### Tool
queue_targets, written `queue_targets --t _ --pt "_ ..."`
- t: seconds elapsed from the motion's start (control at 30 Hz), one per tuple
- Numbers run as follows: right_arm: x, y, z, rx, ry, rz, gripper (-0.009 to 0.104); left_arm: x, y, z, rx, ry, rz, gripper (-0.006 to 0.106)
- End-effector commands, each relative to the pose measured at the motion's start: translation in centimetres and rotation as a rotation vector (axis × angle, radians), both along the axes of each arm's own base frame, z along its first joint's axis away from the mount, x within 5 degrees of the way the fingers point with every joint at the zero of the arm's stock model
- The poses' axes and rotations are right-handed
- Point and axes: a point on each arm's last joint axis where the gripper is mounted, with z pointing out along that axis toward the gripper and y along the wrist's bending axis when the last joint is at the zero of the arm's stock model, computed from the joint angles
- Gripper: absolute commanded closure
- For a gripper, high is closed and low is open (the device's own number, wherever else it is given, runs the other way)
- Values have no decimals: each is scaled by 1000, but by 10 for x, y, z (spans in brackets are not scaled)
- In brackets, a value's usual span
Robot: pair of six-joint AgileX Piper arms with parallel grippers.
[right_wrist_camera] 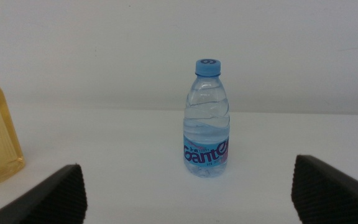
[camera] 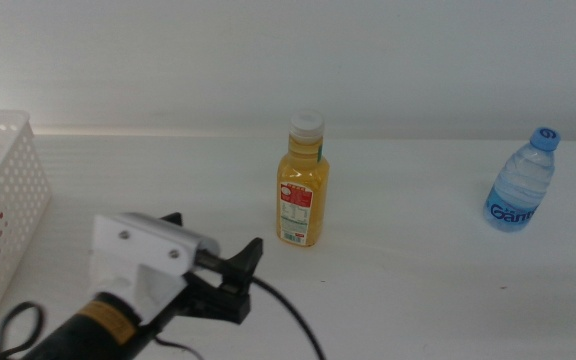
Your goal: Use arms to grab the bottles and put them into the dustbin to the left of the table.
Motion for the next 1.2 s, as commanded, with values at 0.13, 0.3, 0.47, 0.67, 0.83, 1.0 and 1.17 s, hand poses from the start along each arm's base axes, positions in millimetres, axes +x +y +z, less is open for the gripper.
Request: queue_targets --t 0.13,0.3,0.47,0.67,0.83,1.0,1.17 --pt "-1 0 -12 -6 3 -7 7 23 -28 -11 -69 19 -36 7" --pt "-1 0 -12 -6 3 -7 7 34 -41 -18 -83 45 -37 7" --pt "-1 0 -12 -6 3 -7 7 38 -55 -27 -81 67 -3 7" --pt "-1 0 -12 -6 3 -7 7 49 -68 -32 -53 26 -8 7" --pt "-1 0 -12 -6 3 -7 7 58 -75 -32 25 -40 -29 7" --pt "-1 0 -12 -6 3 -7 7 64 -80 -35 35 -65 -29 7" --pt "-1 0 -12 -6 3 -7 7 74 -78 -42 30 -50 -51 7"
